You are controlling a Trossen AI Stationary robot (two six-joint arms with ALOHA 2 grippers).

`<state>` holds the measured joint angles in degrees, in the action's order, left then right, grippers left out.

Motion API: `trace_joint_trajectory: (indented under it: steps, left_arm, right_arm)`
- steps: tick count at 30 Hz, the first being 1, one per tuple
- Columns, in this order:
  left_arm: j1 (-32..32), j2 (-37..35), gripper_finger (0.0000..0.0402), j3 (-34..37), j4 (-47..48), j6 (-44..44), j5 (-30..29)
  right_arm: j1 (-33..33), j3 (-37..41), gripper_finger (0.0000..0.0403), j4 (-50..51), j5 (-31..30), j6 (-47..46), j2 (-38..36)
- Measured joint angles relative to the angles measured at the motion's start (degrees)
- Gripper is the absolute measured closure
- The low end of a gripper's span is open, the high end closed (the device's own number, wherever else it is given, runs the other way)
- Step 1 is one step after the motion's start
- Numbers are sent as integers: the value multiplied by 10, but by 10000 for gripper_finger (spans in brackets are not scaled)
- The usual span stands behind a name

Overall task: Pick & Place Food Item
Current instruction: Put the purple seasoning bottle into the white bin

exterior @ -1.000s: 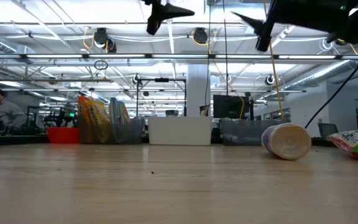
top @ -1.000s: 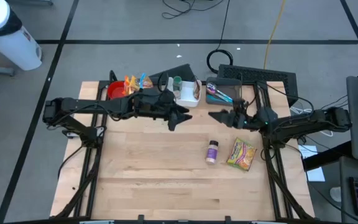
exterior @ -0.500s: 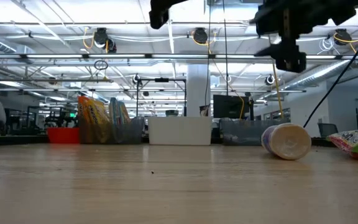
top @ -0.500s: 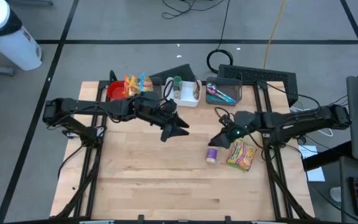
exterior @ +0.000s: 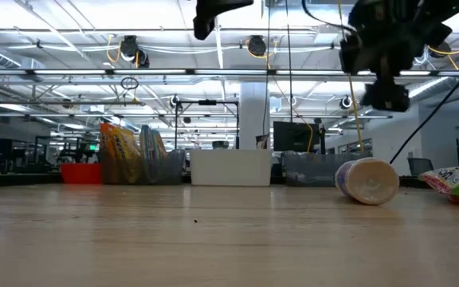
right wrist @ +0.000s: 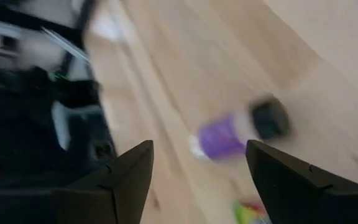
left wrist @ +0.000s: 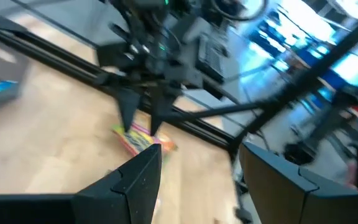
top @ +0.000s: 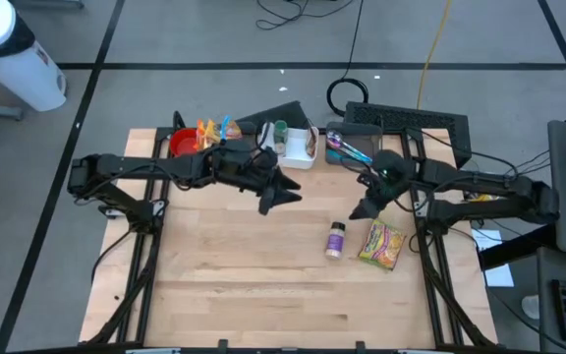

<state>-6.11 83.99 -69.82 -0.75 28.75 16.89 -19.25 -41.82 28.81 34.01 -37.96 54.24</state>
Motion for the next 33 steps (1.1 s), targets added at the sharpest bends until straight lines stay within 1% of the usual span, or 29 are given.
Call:
trace_joint_trajectory:
  steps: [3,7,10,13,17,19,22,23,28,30,33]
  left_arm:
    - [-4,0,178,0,0,5,-33]
    - [-10,0,178,0,0,12,-47]
    - [-13,0,178,0,0,8,-71]
    - [-18,0,179,0,-11,5,-91]
    - [-27,0,178,0,-36,16,-95]
    - [-32,0,178,0,-38,19,-94]
    - [-36,0,178,0,-38,26,-94]
    - [-36,0,179,0,-38,29,-94]
    - [-35,0,179,0,-22,27,-94]
    - [-35,0,179,0,-5,27,-93]
    - [-34,0,179,0,26,26,-75]
  right_arm:
    - [-32,0,154,97,12,72,0]
    - [-62,0,154,195,21,156,3]
    - [-75,0,154,239,21,204,9]
    - [-83,0,154,258,16,233,20]
    - [-85,1,154,246,-18,252,45]
    - [-85,1,154,210,-20,239,63]
    - [-73,1,154,151,8,205,90]
    - [-66,1,154,135,7,198,98]
    - [-32,1,154,95,-27,182,123]
    - [-25,1,154,78,-25,159,126]
    - [-13,1,154,57,-24,97,127]
